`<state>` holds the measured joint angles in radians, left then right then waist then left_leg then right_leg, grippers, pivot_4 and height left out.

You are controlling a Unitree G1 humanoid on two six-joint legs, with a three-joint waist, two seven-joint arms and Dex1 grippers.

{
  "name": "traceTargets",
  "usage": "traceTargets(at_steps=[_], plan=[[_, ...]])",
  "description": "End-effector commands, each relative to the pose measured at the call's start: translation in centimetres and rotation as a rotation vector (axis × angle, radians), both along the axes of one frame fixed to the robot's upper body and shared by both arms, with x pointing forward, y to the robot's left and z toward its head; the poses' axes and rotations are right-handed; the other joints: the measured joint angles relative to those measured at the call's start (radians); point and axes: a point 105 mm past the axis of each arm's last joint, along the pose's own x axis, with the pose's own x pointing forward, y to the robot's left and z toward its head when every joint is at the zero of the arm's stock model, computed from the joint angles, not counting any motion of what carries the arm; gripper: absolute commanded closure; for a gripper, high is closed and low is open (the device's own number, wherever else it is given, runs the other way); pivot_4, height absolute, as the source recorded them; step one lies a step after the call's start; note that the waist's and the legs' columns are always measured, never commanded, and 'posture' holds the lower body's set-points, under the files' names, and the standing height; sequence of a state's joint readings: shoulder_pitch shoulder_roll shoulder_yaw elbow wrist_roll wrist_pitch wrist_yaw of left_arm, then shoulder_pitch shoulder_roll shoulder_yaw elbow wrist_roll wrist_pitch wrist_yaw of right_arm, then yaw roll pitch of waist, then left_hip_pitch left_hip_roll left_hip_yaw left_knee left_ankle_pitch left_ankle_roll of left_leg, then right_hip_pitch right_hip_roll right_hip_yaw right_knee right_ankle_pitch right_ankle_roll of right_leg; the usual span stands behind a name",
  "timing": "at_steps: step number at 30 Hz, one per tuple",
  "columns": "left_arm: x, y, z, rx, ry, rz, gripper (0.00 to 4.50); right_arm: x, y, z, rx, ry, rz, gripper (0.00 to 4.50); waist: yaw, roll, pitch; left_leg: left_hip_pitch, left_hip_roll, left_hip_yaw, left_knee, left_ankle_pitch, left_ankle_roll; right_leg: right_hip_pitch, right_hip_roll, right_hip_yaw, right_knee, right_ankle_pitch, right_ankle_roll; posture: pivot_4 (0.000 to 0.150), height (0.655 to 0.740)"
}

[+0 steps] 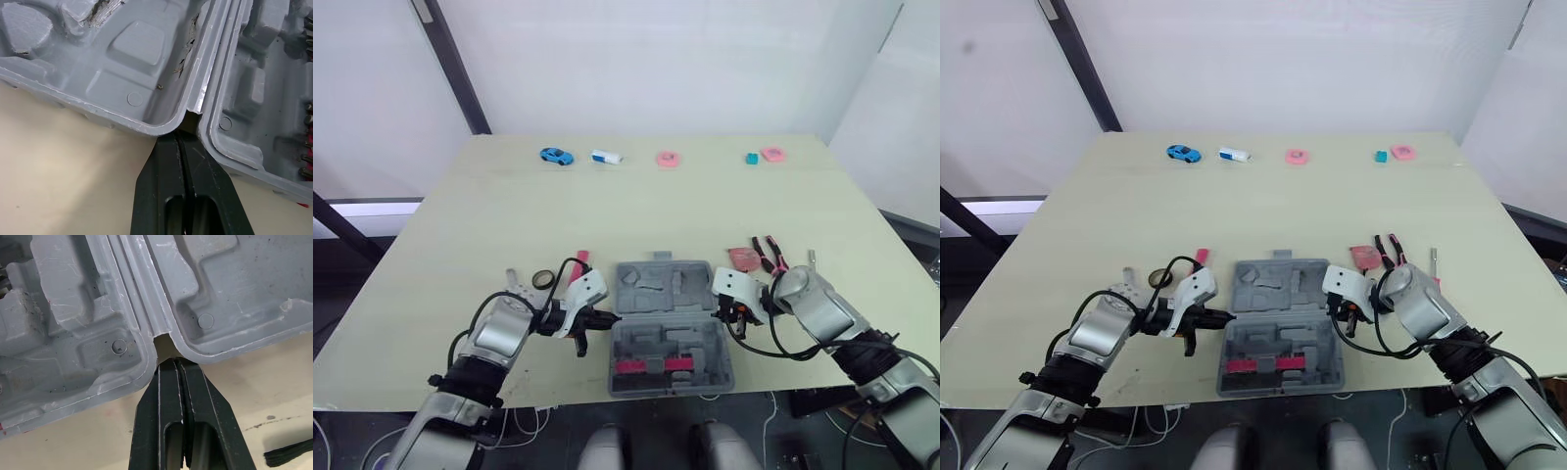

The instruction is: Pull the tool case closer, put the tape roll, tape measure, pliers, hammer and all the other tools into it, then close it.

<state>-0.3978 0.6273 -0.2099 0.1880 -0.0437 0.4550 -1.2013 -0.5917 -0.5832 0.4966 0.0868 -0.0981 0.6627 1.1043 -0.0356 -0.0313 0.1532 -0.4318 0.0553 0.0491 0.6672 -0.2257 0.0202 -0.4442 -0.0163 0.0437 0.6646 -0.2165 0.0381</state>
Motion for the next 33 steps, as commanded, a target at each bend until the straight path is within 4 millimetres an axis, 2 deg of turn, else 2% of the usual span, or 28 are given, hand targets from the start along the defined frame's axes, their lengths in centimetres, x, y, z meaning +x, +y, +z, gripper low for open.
traceTargets(at_steps=[1,15,33], plan=[[-1.1,-0.4,-0.4,0.007,0.029,-0.035,4.46,-0.3,0.2,0.7,0.020,-0.011,0.015,4.49,0.000,0.000,0.000,0.000,0.000,0.000,0.000,0.000,0.000,0.000,0.000,0.000,0.000,0.000,0.000,0.150,0.7400],[-2.5,-0.2,-1.0,0.017,0.059,-0.045,4.46,-1.9,-0.5,0.3,0.023,0.016,-0.002,4.49,0.003,0.000,0.000,0.000,0.000,0.000,0.000,0.000,0.000,0.000,0.000,0.000,0.000,0.000,0.000,0.150,0.7400],[-3.7,0.0,-1.4,0.021,0.085,-0.046,4.46,-3.0,-0.5,0.1,0.028,0.038,-0.009,4.49,0.003,0.000,0.000,0.000,0.000,0.000,0.000,0.000,0.000,0.000,0.000,0.000,0.000,0.000,0.000,0.150,0.7400]])
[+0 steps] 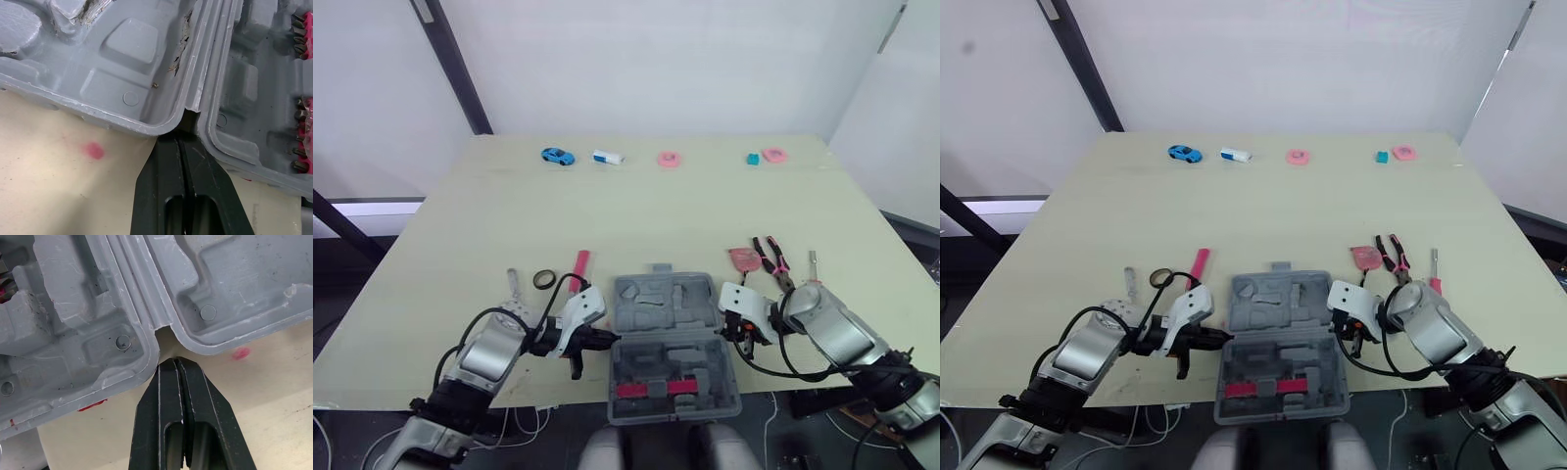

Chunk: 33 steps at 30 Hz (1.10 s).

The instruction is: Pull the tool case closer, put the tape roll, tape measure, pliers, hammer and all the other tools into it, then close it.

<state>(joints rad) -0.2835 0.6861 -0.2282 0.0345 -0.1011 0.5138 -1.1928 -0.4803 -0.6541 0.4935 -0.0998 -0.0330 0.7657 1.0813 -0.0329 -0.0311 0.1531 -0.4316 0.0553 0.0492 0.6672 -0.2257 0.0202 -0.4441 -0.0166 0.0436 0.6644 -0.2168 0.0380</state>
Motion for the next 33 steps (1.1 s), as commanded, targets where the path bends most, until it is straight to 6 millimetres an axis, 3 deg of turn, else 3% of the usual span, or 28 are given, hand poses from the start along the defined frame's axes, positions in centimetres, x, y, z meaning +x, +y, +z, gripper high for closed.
traceTargets(at_steps=[1,20,28,33], plan=[[-1.0,0.0,-0.8,0.022,0.034,-0.019,4.46,-0.2,0.0,0.6,0.011,-0.013,0.006,4.49,0.000,0.000,0.000,0.000,0.000,0.000,0.000,0.000,0.000,0.000,0.000,0.000,0.000,0.000,0.000,0.150,0.7400],[-1.2,0.3,-0.9,0.030,0.042,-0.016,4.46,-0.9,0.4,0.4,0.017,0.008,0.012,4.49,0.000,0.000,0.000,0.000,0.000,0.000,0.000,0.000,0.000,0.000,0.000,0.000,0.000,0.000,0.000,0.150,0.7400],[-1.1,0.6,-1.0,0.034,0.024,0.001,4.46,-0.4,-0.2,0.5,0.012,-0.021,-0.019,4.49,0.000,0.000,0.000,0.000,0.000,0.000,0.000,0.000,0.000,0.000,0.000,0.000,0.000,0.000,0.000,0.150,0.7400],[-0.1,0.6,1.1,-0.098,-0.111,0.050,4.46,0.0,-2.1,1.7,0.052,-0.094,-0.074,4.49,0.003,0.000,0.000,0.000,0.000,0.000,0.000,0.000,0.000,0.000,0.000,0.000,0.000,0.000,0.000,0.150,0.7400]])
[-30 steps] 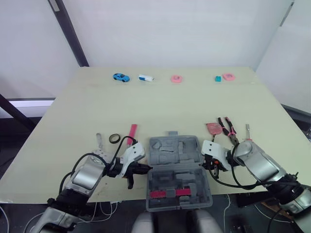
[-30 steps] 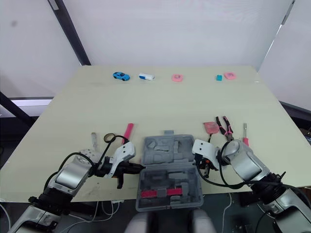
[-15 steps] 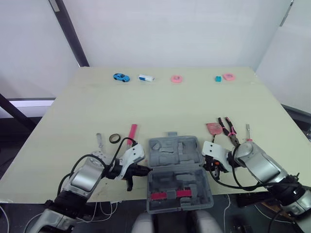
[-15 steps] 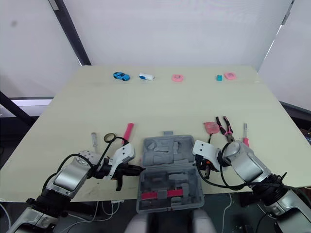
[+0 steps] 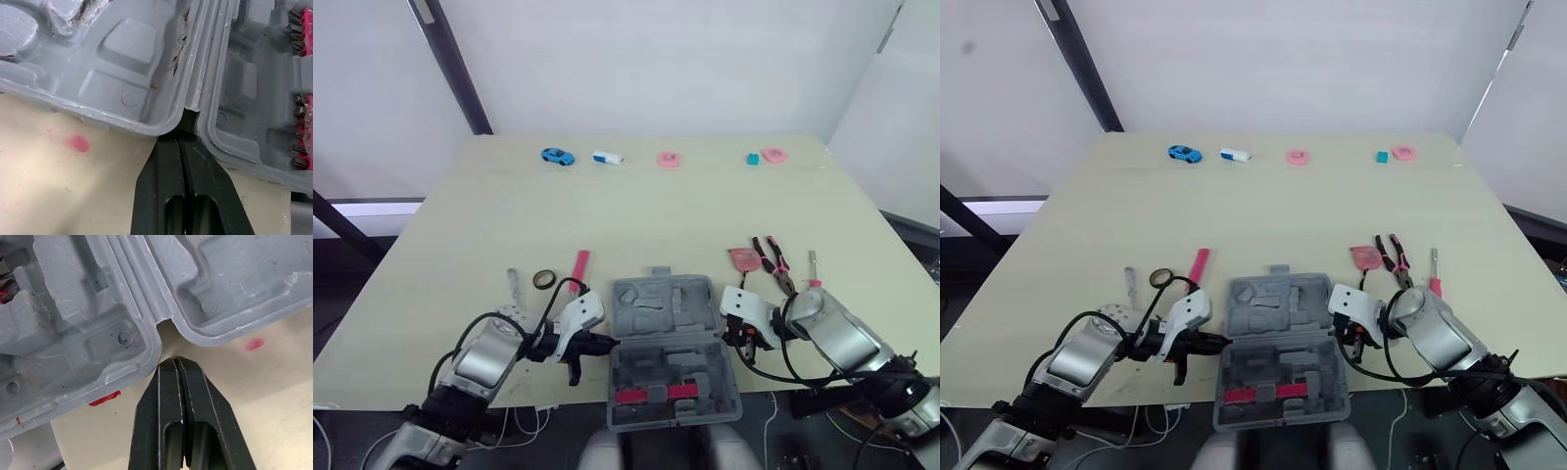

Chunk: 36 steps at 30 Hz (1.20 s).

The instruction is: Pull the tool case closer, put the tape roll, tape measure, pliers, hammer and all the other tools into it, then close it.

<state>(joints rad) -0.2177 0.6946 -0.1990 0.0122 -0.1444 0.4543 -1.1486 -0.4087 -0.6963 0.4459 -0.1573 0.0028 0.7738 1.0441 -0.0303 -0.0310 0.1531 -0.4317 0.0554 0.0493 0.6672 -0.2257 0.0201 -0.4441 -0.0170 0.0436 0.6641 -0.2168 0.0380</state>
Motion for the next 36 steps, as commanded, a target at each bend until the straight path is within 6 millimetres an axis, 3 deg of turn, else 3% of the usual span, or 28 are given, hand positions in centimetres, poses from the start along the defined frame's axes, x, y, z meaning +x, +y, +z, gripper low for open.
traceTargets(at_steps=[1,6,10,13,20,23,28,31,36], plan=[[0.8,0.5,2.4,-0.127,-0.127,0.052,4.46,0.8,-1.4,2.5,0.077,-0.123,-0.039,4.49,0.001,0.000,0.000,0.000,0.000,0.000,0.000,0.000,0.000,0.000,0.000,0.000,0.000,0.000,0.000,0.150,0.7400],[0.5,2.6,5.5,-0.345,-0.261,0.203,4.46,1.2,-2.8,7.1,0.475,-0.359,-0.185,4.49,0.011,0.000,0.000,0.000,0.001,0.000,0.000,0.000,0.000,0.000,0.000,0.000,-0.001,0.000,0.000,0.150,0.7400],[-0.7,4.5,5.7,-0.414,-0.271,0.287,4.46,-0.2,-3.5,7.5,0.610,-0.319,-0.167,4.49,0.015,0.001,0.000,0.001,0.001,0.001,0.000,0.000,0.000,0.001,0.000,0.000,-0.001,0.000,0.000,0.150,0.7400],[-2.0,6.8,5.3,-0.433,-0.266,0.381,3.68,-1.0,-6.5,7.2,0.614,-0.379,-0.261,3.67,0.021,0.001,0.000,0.001,0.001,0.000,0.000,0.000,0.000,0.002,-0.001,-0.001,-0.001,-0.002,-0.003,0.150,0.7400],[-5.7,11.8,3.1,-0.373,-0.236,0.564,0.11,-5.5,-12.1,6.8,0.544,-0.408,-0.365,0.06,0.020,0.001,0.000,0.003,0.001,0.001,0.000,0.000,0.000,0.003,-0.002,-0.001,-0.002,-0.005,0.000,0.150,0.7400],[-7.1,13.7,2.4,-0.354,-0.222,0.625,0.05,-7.2,-14.2,6.8,0.513,-0.402,-0.416,0.02,0.018,0.002,0.000,0.006,0.001,0.001,-0.001,0.000,0.000,0.005,-0.002,-0.001,-0.002,-0.005,0.000,0.150,0.7400],[-7.6,14.5,2.2,-0.355,-0.222,0.648,0.05,-8.7,-16.2,6.4,0.472,-0.377,-0.464,0.02,0.020,0.001,0.000,0.012,0.002,-0.001,-0.001,-0.002,-0.003,0.007,-0.005,0.000,-0.003,-0.005,0.000,0.150,0.7400],[-7.4,14.3,2.2,-0.355,-0.226,0.642,0.05,-8.7,-16.2,6.4,0.486,-0.373,-0.473,0.02,0.019,0.002,0.000,0.014,0.002,-0.001,-0.003,-0.003,-0.004,0.009,-0.009,0.000,-0.003,-0.006,0.000,0.150,0.7400],[-5.7,11.7,4.1,-0.409,-0.256,0.569,0.05,-7.0,-14.9,6.6,0.489,-0.394,-0.484,0.02,0.018,0.002,0.000,0.014,0.002,-0.001,-0.004,-0.002,-0.004,0.009,-0.011,0.000,-0.003,-0.006,0.000,0.150,0.7400]])
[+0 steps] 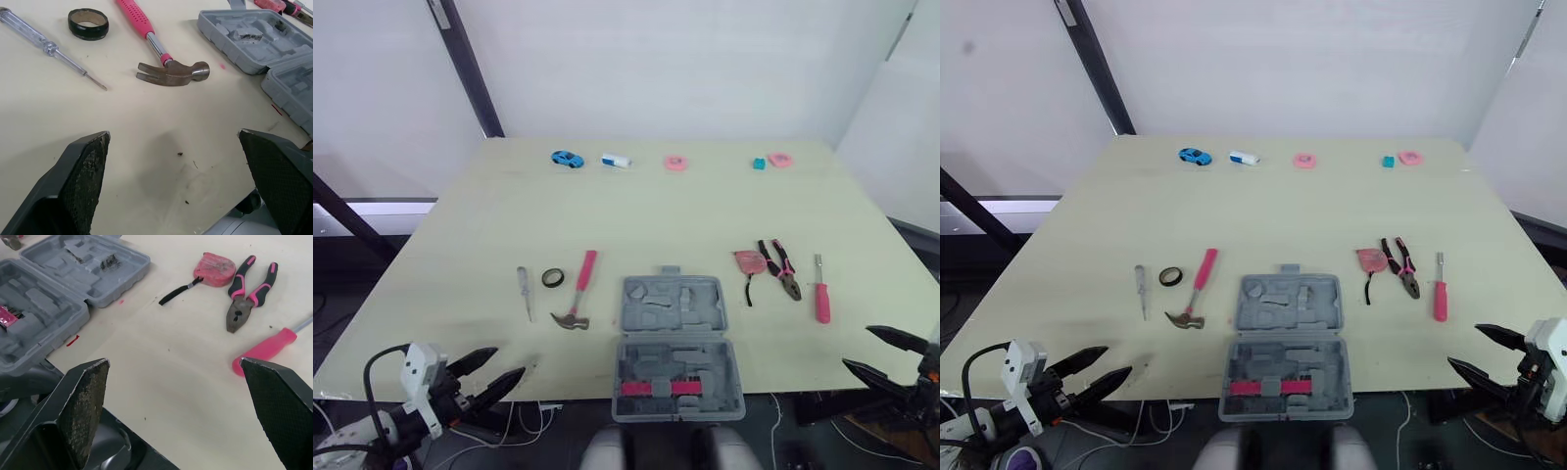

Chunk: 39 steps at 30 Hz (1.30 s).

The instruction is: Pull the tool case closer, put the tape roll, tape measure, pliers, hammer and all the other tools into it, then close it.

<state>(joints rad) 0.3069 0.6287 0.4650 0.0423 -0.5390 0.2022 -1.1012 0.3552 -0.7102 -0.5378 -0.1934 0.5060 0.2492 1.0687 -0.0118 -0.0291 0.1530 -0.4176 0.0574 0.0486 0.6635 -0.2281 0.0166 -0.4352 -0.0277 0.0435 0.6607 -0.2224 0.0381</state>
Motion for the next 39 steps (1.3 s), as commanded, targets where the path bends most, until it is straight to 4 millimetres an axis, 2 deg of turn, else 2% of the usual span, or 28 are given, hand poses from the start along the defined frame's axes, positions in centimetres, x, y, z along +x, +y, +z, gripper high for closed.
traceTargets(at_steps=[1,7,9,11,15,18,21,24,27,30,33,37,39], plan=[[1.0,-1.7,2.2,-0.006,-0.071,-0.060,0.05,0.8,1.1,0.7,-0.019,-0.025,0.018,0.02,0.000,0.000,0.000,0.000,0.000,0.000,0.000,0.000,0.000,0.000,0.000,0.000,0.000,0.000,0.000,0.150,0.7400],[2.9,-6.6,5.1,0.036,-0.138,-0.244,0.05,4.2,3.4,0.9,-0.121,0.028,0.052,0.02,0.000,0.002,0.001,0.000,-0.001,0.001,-0.001,0.002,0.003,0.002,0.000,0.000,0.000,0.000,0.000,0.150,0.7400],[4.0,-6.7,5.7,0.070,-0.185,-0.207,0.05,5.6,4.1,2.0,-0.161,0.005,0.073,0.02,-0.001,0.003,0.001,0.001,-0.002,0.001,0.000,0.002,0.003,0.002,0.000,0.001,0.000,0.000,0.000,0.150,0.7400],[4.7,-6.5,5.8,0.092,-0.180,-0.173,0.05,6.2,5.8,3.5,-0.112,-0.032,0.149,0.02,-0.001,0.003,0.001,0.002,-0.003,0.002,-0.001,0.002,0.003,0.002,0.002,0.001,0.000,0.000,0.000,0.150,0.7400],[6.4,-5.5,6.0,0.277,-0.132,-0.135,0.05,5.8,10.6,8.5,0.091,-0.271,0.408,0.02,0.000,-0.001,0.003,0.002,-0.003,0.003,-0.007,0.002,0.003,0.002,0.008,0.000,-0.003,-0.001,-0.002,0.150,0.7400],[7.4,-5.4,7.1,0.408,-0.085,-0.180,0.05,5.4,12.5,9.5,0.128,-0.283,0.544,0.02,0.004,-0.001,0.004,0.001,-0.001,0.000,-0.008,0.002,0.003,0.002,0.011,-0.003,-0.001,-0.002,-0.003,0.150,0.7400],[8.0,-4.5,7.5,0.625,0.118,-0.286,0.05,5.5,14.3,10.0,0.132,-0.285,0.631,0.02,0.003,-0.003,0.005,0.002,-0.001,0.000,-0.008,0.002,0.003,0.003,0.010,-0.003,-0.001,-0.002,-0.004,0.150,0.7400],[8.8,-2.8,7.9,0.883,0.228,-0.350,0.05,5.7,15.0,9.9,0.141,-0.281,0.652,0.02,0.001,-0.003,0.006,0.003,-0.001,0.002,-0.009,0.002,0.003,0.003,0.010,-0.001,-0.003,-0.002,-0.004,0.150,0.7400],[10.2,-1.6,8.5,1.046,0.294,-0.370,0.05,5.7,15.4,10.1,0.162,-0.286,0.663,0.02,0.002,-0.003,0.006,0.001,-0.003,0.003,-0.010,0.002,0.003,0.002,0.010,0.000,-0.003,-0.002,-0.004,0.150,0.7400],[12.3,-2.1,9.3,1.121,0.308,-0.410,0.05,5.2,15.8,10.2,0.177,-0.295,0.682,0.02,0.008,-0.003,0.006,0.000,-0.003,0.002,-0.010,0.002,0.003,0.001,0.010,-0.001,-0.003,-0.002,-0.005,0.150,0.7400],[14.1,-2.6,9.1,1.191,0.343,-0.474,0.05,5.0,15.9,10.1,0.186,-0.298,0.678,0.02,0.023,-0.004,0.007,0.000,-0.003,0.000,-0.010,0.002,0.003,0.002,0.011,-0.003,-0.002,-0.003,-0.004,0.150,0.7400],[15.8,-3.0,8.4,1.274,0.360,-0.554,1.19,4.8,15.7,10.0,0.192,-0.292,0.668,0.00,0.019,-0.004,0.007,0.000,-0.003,0.001,-0.009,0.002,0.003,0.002,0.011,-0.001,-0.002,-0.003,-0.004,0.150,0.7400],[16.3,-3.0,8.2,1.305,0.372,-0.586,1.19,4.6,15.5,10.0,0.191,-0.287,0.665,0.00,0.019,-0.005,0.007,0.000,-0.002,0.001,-0.009,0.002,0.003,0.001,0.011,-0.001,-0.002,-0.002,-0.004,0.150,0.7400]])
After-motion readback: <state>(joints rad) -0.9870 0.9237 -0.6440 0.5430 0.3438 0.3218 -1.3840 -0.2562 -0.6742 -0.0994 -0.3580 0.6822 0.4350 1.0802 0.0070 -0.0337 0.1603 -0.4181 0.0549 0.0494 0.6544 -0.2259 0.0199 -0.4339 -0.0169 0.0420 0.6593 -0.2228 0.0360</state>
